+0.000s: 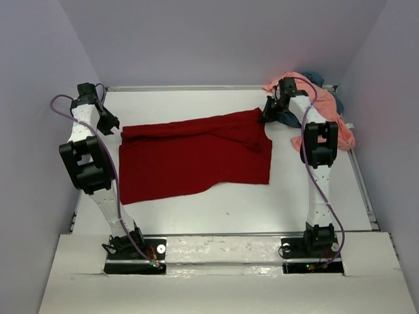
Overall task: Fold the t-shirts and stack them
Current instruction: Fold the flattened tshirt in 1/3 of the way
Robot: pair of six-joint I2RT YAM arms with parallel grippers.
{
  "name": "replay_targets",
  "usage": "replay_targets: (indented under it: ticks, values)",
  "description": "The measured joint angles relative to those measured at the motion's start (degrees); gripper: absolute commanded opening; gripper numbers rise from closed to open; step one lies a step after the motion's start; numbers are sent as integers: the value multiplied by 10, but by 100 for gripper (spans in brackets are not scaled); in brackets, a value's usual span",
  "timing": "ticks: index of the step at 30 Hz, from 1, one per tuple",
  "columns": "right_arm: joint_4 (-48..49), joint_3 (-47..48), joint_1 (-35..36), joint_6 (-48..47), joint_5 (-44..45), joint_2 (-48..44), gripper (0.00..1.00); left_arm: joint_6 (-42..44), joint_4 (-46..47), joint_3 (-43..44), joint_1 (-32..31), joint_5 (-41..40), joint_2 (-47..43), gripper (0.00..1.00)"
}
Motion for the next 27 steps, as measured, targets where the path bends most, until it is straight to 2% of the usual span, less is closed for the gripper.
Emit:
replay_targets:
  ticks: [2, 4, 16, 27]
  values:
    - [-2, 0, -2, 0, 1, 0, 0, -1, 5, -7, 1, 2, 0, 57]
    - [-2, 1, -4, 0, 1, 0, 0, 0, 10, -13, 1, 5, 0, 62]
    - [-4, 5, -8, 0, -1, 4, 0, 0, 24, -11, 1, 11, 0, 62]
    - [-6, 10, -8, 0, -3, 7, 0, 0, 107, -7, 1, 64, 35, 62]
